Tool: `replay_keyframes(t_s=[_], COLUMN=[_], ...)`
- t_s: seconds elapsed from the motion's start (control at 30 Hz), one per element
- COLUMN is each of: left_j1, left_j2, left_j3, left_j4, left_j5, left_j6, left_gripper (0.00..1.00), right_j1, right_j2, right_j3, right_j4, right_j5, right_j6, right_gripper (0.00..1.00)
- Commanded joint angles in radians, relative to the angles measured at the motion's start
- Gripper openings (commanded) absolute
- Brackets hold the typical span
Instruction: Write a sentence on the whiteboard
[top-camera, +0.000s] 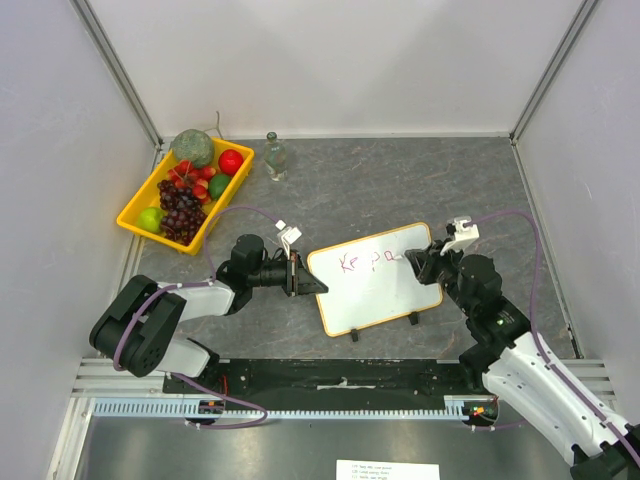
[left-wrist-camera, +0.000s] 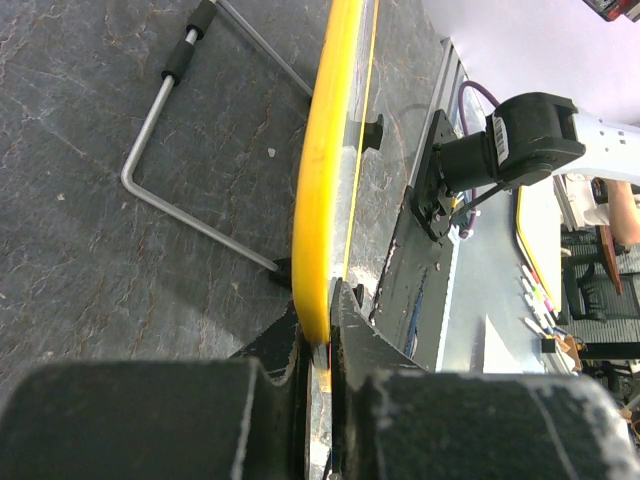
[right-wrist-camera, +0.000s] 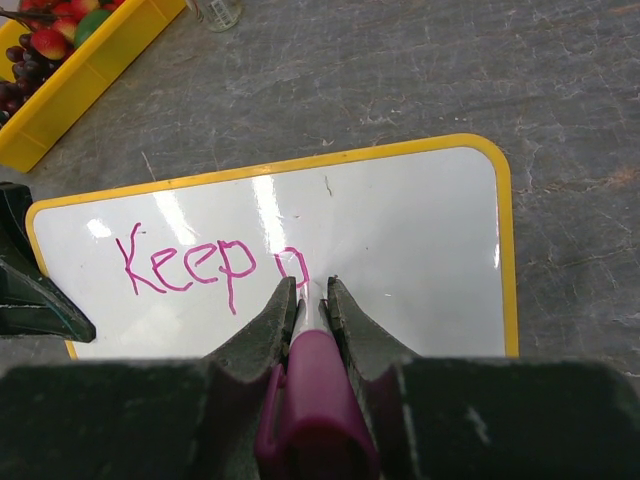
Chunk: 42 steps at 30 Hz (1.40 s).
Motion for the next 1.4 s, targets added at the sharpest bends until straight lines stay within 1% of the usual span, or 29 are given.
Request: replay_keyframes(t_s=[0.0, 0.3, 0.4, 0.6, 0.73, 1.03, 1.37], left_j1=[-0.004, -0.005, -0.002, -0.002, -0.002, -0.004, -0.004], left_j2=[0.016, 0.015, 0.016, 0.013, 0.012, 0.008, 0.008], left_j3=[-0.011, -0.012, -0.011, -0.012, -0.012, -0.014, -0.012], left_j4=[-0.090, -0.090, -0.089, -0.090, -0.092, -0.098, -0.098], left_j5=[-0.098, -0.100, -0.098, -0.098, -0.100, -0.101, -0.101], left_j6=[0.127, 0.127, 0.129, 0.129, 0.129, 0.133, 0.132], left_gripper=[0.02, 0.02, 0.02, 0.02, 0.02, 0.02, 0.02], right_j1=[-0.004, -0.004, -0.004, -0.004, -0.004, -0.005, -0.014], right_j2=[-0.004, 0.000, 0.015, 0.041, 0.043, 0.049, 0.055], right_j3=[-0.029, -0.023, -0.017, -0.017, 0.003, 0.107, 0.148], right_j4=[-0.083, -0.093, -0.080, -0.016, 0.018, 0.065, 0.013], right_j5=[0.009, -0.045, -0.079, -0.080, -0.060, -0.080, 0.053], right_j6=[-0.011, -0.016, -0.013, 0.026, 0.050, 0.070, 0.009], right_gripper=[0.00, 0.00, 0.00, 0.00, 0.00, 0.00, 0.00])
